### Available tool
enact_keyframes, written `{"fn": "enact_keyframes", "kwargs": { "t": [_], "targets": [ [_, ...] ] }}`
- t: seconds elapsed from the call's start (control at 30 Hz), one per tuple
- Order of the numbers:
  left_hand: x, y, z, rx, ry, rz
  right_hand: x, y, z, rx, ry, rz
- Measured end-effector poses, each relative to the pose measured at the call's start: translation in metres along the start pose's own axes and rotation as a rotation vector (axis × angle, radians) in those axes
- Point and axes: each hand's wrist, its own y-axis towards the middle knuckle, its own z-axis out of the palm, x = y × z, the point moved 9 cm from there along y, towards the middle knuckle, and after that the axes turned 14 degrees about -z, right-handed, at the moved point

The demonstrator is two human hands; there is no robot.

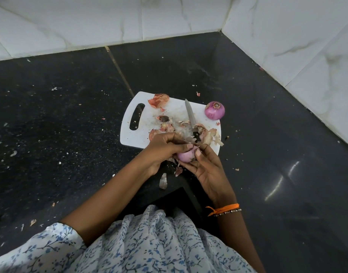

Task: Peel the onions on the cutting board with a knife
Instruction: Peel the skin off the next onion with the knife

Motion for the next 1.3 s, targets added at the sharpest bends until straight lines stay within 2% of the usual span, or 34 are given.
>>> {"fn": "enact_keyframes", "kwargs": {
  "t": [0.33,0.4,0.57,0.8,1.17,1.3],
  "targets": [
    [0.0,-0.001,-0.006,-0.083,-0.004,0.066,-0.003,0.0,-0.004,-0.031,0.067,0.021],
    [0.001,-0.002,-0.004,-0.06,-0.021,0.052,-0.001,0.001,-0.004,-0.019,0.075,0.022],
    [-0.003,-0.007,0.006,0.018,0.157,0.064,0.0,-0.001,-0.001,0.023,0.088,0.034],
    [0.003,-0.007,0.01,0.066,-0.085,-0.041,0.0,-0.001,0.0,0.055,0.027,-0.023],
    [-0.002,-0.006,0.006,-0.134,-0.149,0.053,0.003,0.001,-0.004,-0.004,-0.025,-0.089],
    [-0.003,-0.007,0.004,-0.154,-0.149,0.075,0.001,0.001,-0.005,-0.006,-0.023,-0.073]
  ]
}}
